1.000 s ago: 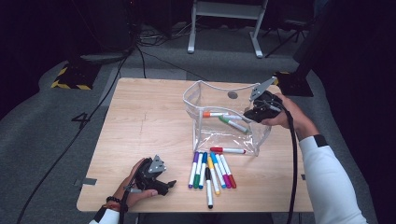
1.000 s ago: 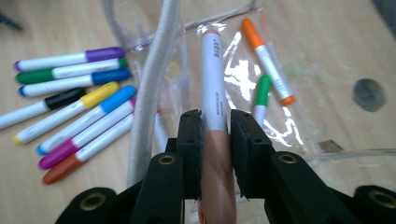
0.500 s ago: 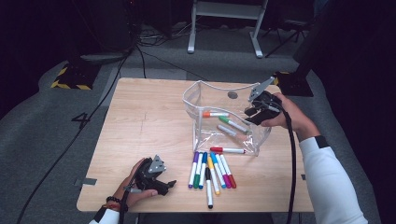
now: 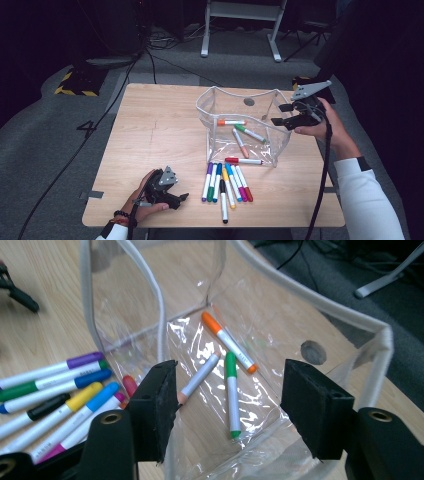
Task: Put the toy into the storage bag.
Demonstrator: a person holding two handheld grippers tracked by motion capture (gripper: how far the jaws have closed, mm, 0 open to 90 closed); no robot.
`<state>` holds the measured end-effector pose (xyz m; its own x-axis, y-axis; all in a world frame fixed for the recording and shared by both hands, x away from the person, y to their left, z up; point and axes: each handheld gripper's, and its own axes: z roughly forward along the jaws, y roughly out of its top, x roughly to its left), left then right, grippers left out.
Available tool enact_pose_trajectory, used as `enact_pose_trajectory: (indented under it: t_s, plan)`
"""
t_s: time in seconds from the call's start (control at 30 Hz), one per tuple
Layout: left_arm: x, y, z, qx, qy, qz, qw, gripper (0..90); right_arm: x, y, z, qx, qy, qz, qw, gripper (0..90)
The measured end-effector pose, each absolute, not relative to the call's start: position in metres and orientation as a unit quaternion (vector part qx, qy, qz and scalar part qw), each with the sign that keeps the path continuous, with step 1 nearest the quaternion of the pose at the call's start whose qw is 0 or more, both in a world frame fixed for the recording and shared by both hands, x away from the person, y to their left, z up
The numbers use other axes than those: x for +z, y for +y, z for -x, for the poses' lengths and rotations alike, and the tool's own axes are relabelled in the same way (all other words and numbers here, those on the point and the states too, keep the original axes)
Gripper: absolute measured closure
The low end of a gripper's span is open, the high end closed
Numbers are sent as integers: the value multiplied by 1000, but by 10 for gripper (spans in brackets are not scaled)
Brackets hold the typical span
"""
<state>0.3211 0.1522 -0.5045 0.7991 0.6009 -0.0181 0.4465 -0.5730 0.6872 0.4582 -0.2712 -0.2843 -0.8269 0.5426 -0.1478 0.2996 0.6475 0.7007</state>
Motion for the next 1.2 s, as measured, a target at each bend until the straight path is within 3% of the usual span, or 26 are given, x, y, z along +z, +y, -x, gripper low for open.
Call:
enact_pose_trajectory:
  t_s: [0.27, 0.67, 1.2]
  plan:
    - [-504, 152, -321, 109, 297, -880, 353, 131, -280, -298, -415, 402, 855, -253, 208, 386]
    - [-504, 152, -321, 109, 298, -880, 353, 131, -337, -312, -354, 415, 850, -241, 215, 311]
    - [-504, 152, -321, 109, 298, -880, 353, 131, -443, -266, -330, 400, 876, -237, 126, 362]
